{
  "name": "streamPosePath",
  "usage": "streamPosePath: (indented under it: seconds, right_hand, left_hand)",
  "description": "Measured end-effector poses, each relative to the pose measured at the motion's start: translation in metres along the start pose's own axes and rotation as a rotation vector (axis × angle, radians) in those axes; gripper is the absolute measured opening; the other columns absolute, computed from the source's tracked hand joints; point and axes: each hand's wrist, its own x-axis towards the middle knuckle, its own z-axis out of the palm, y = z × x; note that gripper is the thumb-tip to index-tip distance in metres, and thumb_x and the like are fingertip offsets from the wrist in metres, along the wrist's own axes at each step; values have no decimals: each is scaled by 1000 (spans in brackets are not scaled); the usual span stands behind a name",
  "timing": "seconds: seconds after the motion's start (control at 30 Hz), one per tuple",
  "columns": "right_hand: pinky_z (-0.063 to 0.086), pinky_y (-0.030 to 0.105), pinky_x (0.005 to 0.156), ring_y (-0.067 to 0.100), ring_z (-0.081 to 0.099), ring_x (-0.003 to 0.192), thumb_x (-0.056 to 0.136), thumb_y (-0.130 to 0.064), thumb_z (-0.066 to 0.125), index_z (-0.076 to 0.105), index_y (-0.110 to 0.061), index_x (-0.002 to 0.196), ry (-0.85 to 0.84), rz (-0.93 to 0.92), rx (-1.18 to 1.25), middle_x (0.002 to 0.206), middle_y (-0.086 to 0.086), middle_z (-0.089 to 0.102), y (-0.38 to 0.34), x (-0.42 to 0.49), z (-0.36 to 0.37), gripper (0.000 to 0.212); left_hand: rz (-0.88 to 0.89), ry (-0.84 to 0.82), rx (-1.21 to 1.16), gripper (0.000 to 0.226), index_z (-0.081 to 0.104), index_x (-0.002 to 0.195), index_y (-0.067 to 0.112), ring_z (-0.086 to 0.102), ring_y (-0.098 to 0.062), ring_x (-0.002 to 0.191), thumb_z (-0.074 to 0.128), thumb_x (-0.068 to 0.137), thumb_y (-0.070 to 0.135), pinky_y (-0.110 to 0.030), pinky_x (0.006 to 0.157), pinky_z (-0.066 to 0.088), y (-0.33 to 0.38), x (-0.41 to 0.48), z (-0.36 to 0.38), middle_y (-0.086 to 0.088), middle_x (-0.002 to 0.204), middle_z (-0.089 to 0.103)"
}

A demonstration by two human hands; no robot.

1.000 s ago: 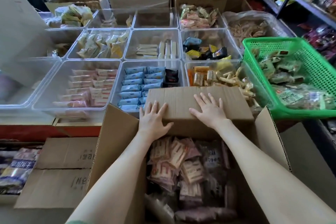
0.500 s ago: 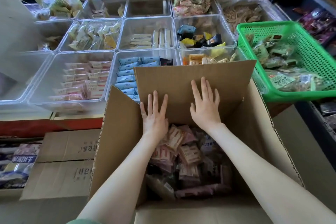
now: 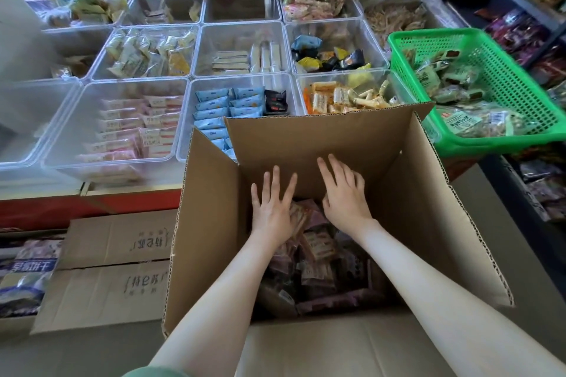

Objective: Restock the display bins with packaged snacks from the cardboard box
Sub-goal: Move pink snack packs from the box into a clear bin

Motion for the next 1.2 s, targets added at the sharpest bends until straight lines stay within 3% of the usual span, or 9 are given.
streamPosePath:
  seconds: [0.2,0.37,0.47,0.6,0.77,0.9,1.03,1.13,1.2]
  right_hand:
    - [22,42,112,26,19,141,94,-18,46,10,-17,152,-378,38,84,156,4,18,-12,-14,37,68]
    - [49,32,84,20,57,109,99,-29,41,56,-15,126,-647,309,601,124,3,59,-38,-8,87,34]
    - [44,24,67,19,59,91,101,-39,38,62,-9,114,-645,504,846,111,9,66,-64,0,100,40]
    - [48,31,83,29,61,101,100,-37,38,61,-5,112,-601,740,891,111,15,64,-81,13,115,42]
    - [50,25,72,19,58,85,97,-26,44,57,-11,113,-597,880,1032,106,9,62,-77,18,117,26]
    - [52,26,65,19,63,87,96,-26,45,61,-11,118,-542,935,1155,104,7,66,-67,20,108,31]
    - [50,24,54,18,59,64,91,-1,50,58,-11,99,-499,1038,1364,76,10,63,-44,17,81,15]
    - [51,23,59,17,59,66,89,5,50,58,-3,102,-448,992,1492,77,10,63,-27,8,67,16]
    - [50,26,67,17,60,70,89,3,51,61,-3,93,-439,941,1528,78,10,64,-21,-2,53,13]
  left_hand:
    - [-29,-150,41,82,-19,149,27,-22,-33,143,42,96,42,-53,112,-13,-5,-21,31,-14,154,-27]
    - [-119,-173,148,81,-14,151,18,-14,-33,145,44,96,36,-44,115,-12,-22,-32,49,-17,156,-20]
    - [-100,-167,130,78,-10,151,15,-5,-32,147,43,96,30,-43,117,-7,-26,-32,53,-17,158,-9]
    - [-98,-268,139,77,-3,152,13,0,-32,147,45,95,30,-43,118,-2,-26,-27,61,-17,159,-2]
    - [-164,-322,-28,78,-3,152,11,1,-29,147,47,94,27,-40,119,5,-26,-17,62,-14,159,-3]
    - [-470,-243,-629,75,-3,152,11,4,-28,146,45,96,28,-39,118,11,-16,-8,57,-12,159,-1]
    - [-1259,30,-1519,57,26,146,12,41,-32,132,41,98,38,-46,109,35,8,8,40,-13,148,36]
    - [-1302,-81,-2129,51,48,131,9,58,-30,110,32,101,46,-35,89,49,31,10,19,-12,124,58]
    - [-1227,-17,-2240,48,49,130,12,62,-27,88,32,101,46,-32,74,50,44,8,3,-12,102,62]
